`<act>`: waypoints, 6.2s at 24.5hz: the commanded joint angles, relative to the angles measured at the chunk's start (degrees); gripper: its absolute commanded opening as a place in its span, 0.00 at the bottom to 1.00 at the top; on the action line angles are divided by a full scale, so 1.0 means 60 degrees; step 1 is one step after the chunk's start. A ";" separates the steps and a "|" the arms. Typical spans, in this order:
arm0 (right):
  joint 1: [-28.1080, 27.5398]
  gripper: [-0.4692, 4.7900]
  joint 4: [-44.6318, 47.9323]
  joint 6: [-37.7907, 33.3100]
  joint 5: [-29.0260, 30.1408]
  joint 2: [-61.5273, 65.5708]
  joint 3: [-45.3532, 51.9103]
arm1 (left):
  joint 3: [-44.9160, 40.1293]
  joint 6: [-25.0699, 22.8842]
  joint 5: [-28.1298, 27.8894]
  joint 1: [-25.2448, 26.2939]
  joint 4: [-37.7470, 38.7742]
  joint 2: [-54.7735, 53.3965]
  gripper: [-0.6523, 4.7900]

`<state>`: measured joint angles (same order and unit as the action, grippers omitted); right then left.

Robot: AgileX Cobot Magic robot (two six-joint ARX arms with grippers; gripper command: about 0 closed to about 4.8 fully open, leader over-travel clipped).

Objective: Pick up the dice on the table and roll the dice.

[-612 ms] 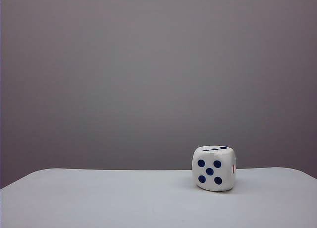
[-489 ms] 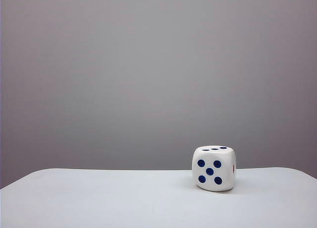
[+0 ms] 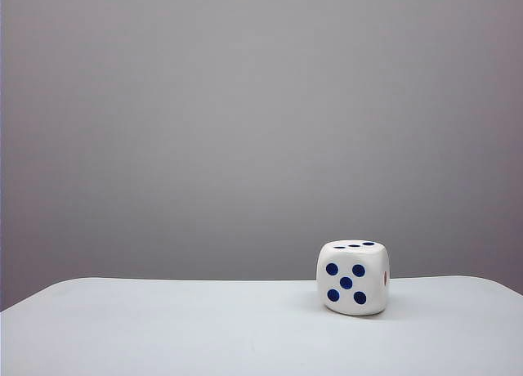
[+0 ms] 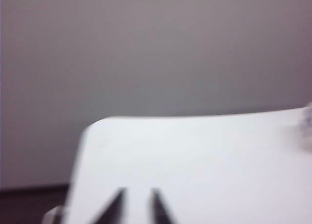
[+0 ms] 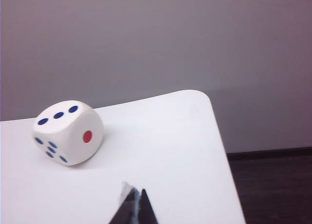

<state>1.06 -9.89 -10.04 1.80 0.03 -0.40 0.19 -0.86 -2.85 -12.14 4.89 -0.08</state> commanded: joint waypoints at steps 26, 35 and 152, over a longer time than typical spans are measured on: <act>0.0361 0.08 0.2364 -0.0572 0.2597 1.1005 -0.7945 | 0.6805 -0.0404 0.2444 -0.0007 -0.1464 -0.9577 0.26; 0.0382 0.26 0.1198 -0.0568 0.3916 1.5344 -1.0615 | 0.9096 -0.0863 0.3770 -0.0007 -0.0237 -1.3012 0.26; 0.1504 1.00 -1.1522 0.5650 0.9260 1.3897 -1.7529 | 1.1562 -0.2710 -0.1807 -0.0586 0.9329 -0.7989 0.28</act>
<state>9.10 -78.74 22.81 57.04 83.68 -105.69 69.08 -18.11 -11.88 -15.64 58.26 -48.51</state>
